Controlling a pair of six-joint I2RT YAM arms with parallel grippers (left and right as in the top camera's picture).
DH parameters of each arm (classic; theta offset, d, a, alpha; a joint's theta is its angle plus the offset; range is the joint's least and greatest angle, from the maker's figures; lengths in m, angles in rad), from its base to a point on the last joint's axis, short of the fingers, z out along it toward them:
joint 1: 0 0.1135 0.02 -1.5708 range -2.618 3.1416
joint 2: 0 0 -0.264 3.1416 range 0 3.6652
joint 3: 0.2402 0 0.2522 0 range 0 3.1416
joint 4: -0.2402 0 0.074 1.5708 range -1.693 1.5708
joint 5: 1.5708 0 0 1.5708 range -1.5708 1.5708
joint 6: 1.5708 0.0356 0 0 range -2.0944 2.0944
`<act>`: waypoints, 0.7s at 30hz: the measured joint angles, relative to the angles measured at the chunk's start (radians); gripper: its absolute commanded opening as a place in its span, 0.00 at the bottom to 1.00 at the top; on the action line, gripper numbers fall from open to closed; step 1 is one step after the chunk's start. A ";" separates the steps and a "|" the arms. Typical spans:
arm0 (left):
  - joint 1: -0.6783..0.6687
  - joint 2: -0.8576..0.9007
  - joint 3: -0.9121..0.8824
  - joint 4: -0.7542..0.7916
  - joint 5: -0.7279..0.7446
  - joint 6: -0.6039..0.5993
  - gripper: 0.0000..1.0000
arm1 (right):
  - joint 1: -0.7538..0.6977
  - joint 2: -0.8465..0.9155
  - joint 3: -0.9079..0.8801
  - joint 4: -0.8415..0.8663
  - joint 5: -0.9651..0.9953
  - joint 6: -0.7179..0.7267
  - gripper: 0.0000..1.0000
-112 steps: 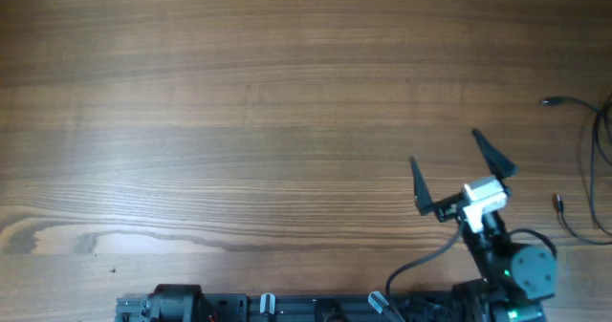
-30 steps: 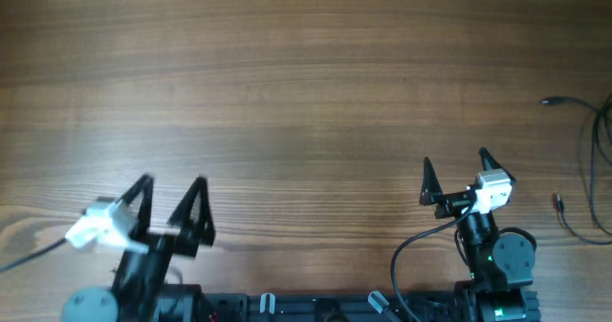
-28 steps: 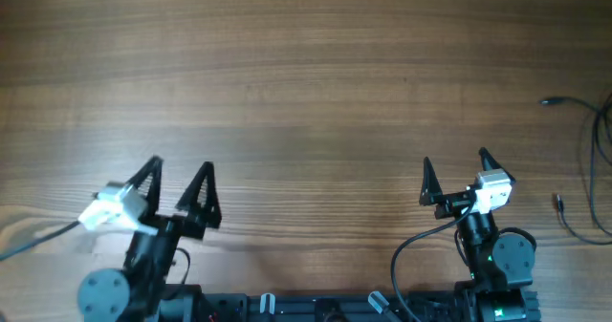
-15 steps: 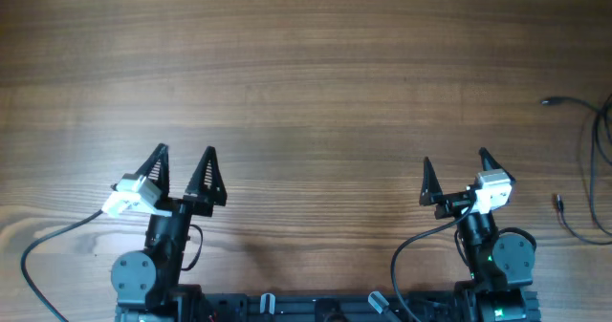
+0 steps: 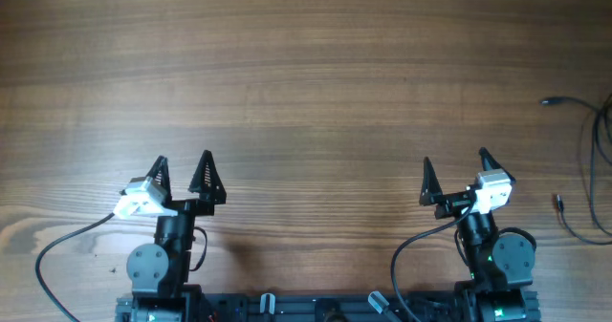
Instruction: Untangle cables
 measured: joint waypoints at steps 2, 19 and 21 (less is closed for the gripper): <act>0.000 -0.002 0.000 -0.080 -0.018 0.006 1.00 | 0.000 0.000 0.000 0.000 0.000 0.000 1.00; 0.000 -0.001 -0.003 -0.101 -0.019 0.093 1.00 | 0.000 0.000 0.000 0.000 0.000 0.000 1.00; 0.000 -0.001 -0.003 -0.101 -0.019 0.093 1.00 | 0.000 0.000 0.000 0.000 0.000 0.000 0.99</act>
